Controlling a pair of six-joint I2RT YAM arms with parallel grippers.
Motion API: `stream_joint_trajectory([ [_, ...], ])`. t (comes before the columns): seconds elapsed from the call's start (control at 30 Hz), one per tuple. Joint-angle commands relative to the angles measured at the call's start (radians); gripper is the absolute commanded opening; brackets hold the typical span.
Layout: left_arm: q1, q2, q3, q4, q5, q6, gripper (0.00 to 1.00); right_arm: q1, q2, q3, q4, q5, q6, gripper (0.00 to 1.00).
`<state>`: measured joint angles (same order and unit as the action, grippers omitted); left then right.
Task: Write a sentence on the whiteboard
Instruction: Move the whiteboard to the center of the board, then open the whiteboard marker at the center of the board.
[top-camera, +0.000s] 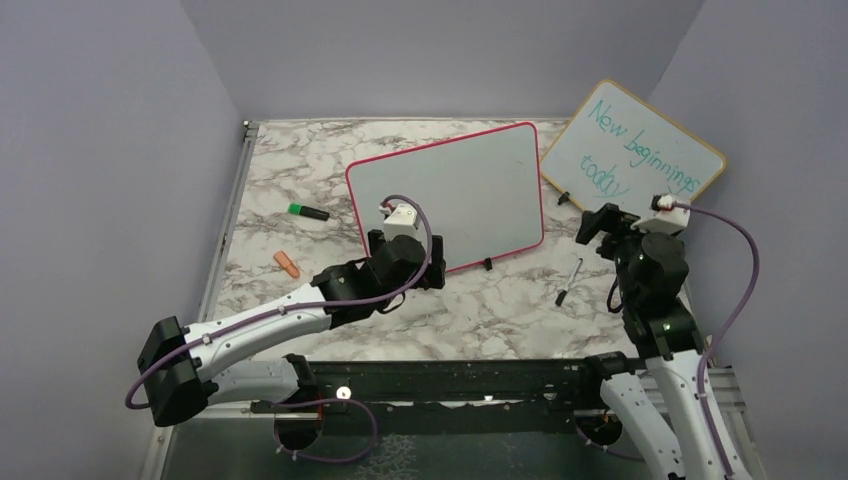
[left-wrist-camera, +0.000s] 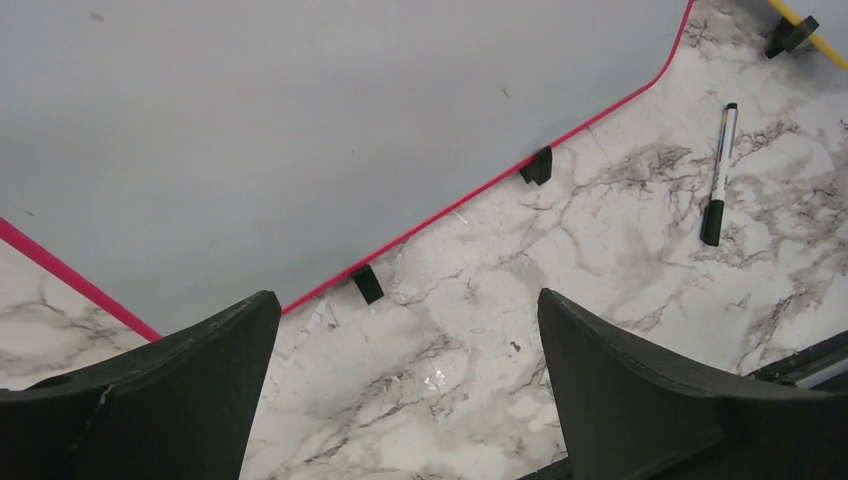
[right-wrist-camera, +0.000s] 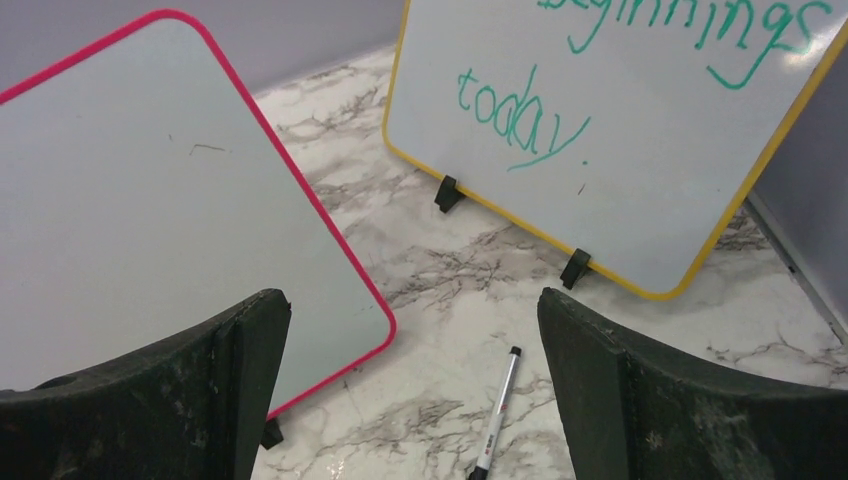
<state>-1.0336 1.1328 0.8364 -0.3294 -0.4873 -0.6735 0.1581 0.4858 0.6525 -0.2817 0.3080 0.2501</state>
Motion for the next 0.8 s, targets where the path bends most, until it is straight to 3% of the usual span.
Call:
stream_joint_trajectory([
  [0.0, 0.033, -0.039, 0.064, -0.061, -0.039, 0.214, 0.99, 0.004, 0.183, 0.16, -0.261, 0.02, 0.15, 1.0],
  [0.1, 0.065, -0.066, 0.081, -0.059, -0.06, 0.294, 0.99, 0.004, 0.33, 0.281, -0.428, 0.06, 0.265, 1.0],
  [0.2, 0.101, -0.092, 0.109, -0.06, -0.055, 0.357, 0.99, 0.004, 0.454, 0.375, -0.539, 0.041, 0.278, 1.0],
  [0.37, 0.136, -0.142, 0.131, -0.056, -0.068, 0.468, 0.99, 0.005, 0.495, 0.312, -0.486, -0.023, 0.269, 1.0],
  [0.53, 0.167, -0.212, 0.102, -0.018, -0.115, 0.533, 0.99, 0.003, 0.621, 0.33, -0.557, 0.001, 0.296, 0.99],
  [0.77, 0.198, -0.371, -0.022, 0.126, -0.108, 0.61, 0.99, -0.006, 0.782, 0.291, -0.537, -0.049, 0.354, 0.82],
])
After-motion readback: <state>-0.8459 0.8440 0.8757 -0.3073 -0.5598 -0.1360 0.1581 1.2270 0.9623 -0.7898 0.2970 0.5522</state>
